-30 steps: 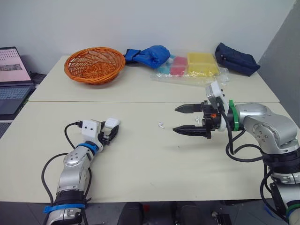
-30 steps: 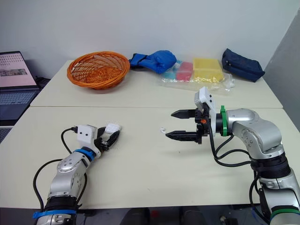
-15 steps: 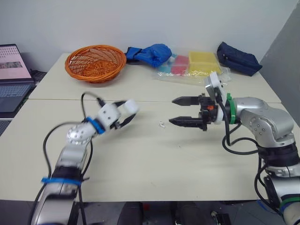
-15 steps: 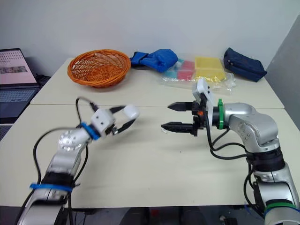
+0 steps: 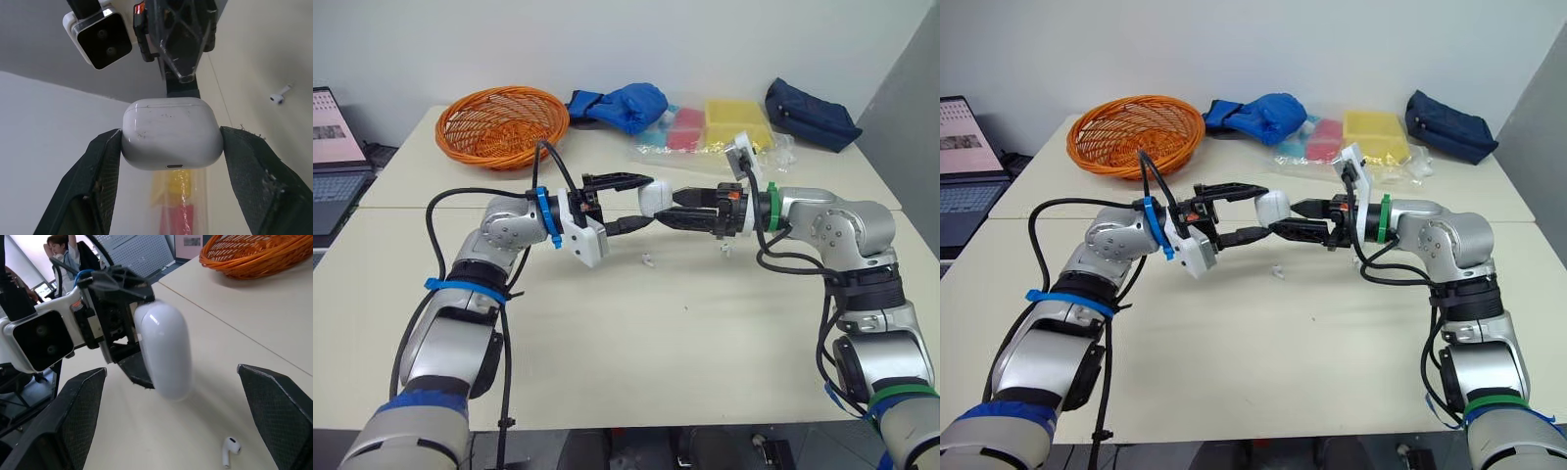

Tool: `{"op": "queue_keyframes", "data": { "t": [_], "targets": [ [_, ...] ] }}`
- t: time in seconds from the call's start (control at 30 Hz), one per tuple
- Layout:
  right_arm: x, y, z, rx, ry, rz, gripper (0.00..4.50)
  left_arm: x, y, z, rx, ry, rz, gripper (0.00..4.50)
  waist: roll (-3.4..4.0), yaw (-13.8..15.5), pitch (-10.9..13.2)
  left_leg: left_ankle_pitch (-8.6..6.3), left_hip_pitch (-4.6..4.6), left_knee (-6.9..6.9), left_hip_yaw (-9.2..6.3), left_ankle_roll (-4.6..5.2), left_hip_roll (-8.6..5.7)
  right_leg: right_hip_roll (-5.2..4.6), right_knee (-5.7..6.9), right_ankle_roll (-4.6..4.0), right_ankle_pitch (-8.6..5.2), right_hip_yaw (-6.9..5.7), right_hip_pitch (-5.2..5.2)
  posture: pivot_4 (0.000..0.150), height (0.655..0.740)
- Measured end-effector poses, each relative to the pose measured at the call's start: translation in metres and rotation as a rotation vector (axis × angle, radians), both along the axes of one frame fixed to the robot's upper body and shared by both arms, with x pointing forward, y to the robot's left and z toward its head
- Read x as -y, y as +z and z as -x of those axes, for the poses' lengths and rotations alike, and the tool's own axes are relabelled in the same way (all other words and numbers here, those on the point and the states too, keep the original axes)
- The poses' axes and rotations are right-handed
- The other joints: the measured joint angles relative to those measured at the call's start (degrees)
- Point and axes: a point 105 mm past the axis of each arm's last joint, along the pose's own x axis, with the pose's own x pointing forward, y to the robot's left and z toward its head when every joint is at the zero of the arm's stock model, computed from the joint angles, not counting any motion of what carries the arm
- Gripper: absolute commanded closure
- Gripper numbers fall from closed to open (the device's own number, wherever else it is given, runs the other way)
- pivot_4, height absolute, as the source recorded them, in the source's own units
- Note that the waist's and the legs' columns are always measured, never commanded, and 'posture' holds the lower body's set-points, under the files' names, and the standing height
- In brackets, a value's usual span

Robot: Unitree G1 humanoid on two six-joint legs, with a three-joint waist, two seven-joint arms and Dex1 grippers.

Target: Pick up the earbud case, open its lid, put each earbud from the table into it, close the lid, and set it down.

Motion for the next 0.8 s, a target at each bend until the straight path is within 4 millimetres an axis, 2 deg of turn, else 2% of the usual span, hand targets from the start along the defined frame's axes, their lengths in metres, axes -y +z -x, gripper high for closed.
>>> {"op": "queue_keyframes", "data": {
  "t": [0.17, 0.33, 0.4, 0.47, 0.7, 0.73, 0.8],
  "targets": [
    [-0.009, -0.003, 0.001, -0.01, -0.003, -0.021, 0.0, -0.001, -0.012, -0.002, -0.021, 0.008, -0.013, 1.71, 0.0, -0.03, 0.0, 0.0, 0.0, 0.21, -0.07, 0.0, 0.06, 0.08, 0.18, 0.0, 0.0, -0.05, 0.0, 0.15, 0.74],
    [-0.012, -0.001, 0.0, -0.037, -0.028, -0.059, 0.0, 0.002, -0.007, 0.001, 0.016, -0.02, -0.003, 1.71, 0.0, 0.0, 0.0, 0.0, -0.03, 0.67, -0.07, 0.0, 0.03, 0.04, 0.58, 0.01, 0.0, -0.02, 0.01, 0.15, 0.74],
    [-0.012, 0.0, 0.001, -0.039, -0.023, -0.057, 0.38, 0.003, -0.008, 0.003, 0.021, -0.03, 0.0, 1.71, 0.0, -0.02, 0.0, 0.0, -0.02, 0.7, -0.07, 0.0, 0.03, 0.04, 0.62, 0.01, -0.01, -0.01, 0.01, 0.15, 0.74],
    [-0.012, -0.001, 0.002, -0.038, -0.024, -0.052, 0.95, 0.003, -0.008, 0.003, 0.025, -0.033, 0.007, 1.71, 0.0, -0.03, 0.0, 0.0, 0.0, 0.74, -0.08, 0.0, 0.03, 0.05, 0.75, 0.01, -0.01, -0.01, 0.0, 0.15, 0.74],
    [-0.006, -0.01, -0.001, -0.05, -0.049, -0.024, 3.42, 0.004, -0.008, 0.004, 0.033, -0.038, 0.016, 1.71, 0.0, -0.11, 0.0, 0.02, 0.09, 0.77, -0.08, 0.0, 0.05, 0.1, 0.9, 0.01, -0.01, 0.03, 0.0, 0.15, 0.74],
    [-0.004, -0.009, -0.002, -0.047, -0.055, -0.022, 3.63, 0.004, -0.008, 0.005, 0.039, -0.043, 0.017, 1.71, 0.0, -0.17, 0.0, 0.02, 0.09, 0.77, -0.08, 0.0, 0.05, 0.1, 0.89, 0.01, -0.01, 0.04, 0.0, 0.15, 0.74],
    [-0.004, -0.009, -0.002, -0.047, -0.054, -0.023, 3.71, 0.006, -0.009, 0.006, 0.039, -0.049, 0.012, 1.71, 0.0, -0.18, 0.0, 0.02, 0.09, 0.76, -0.07, 0.0, 0.05, 0.1, 0.89, 0.01, -0.01, 0.03, 0.0, 0.15, 0.74]
  ]
}}
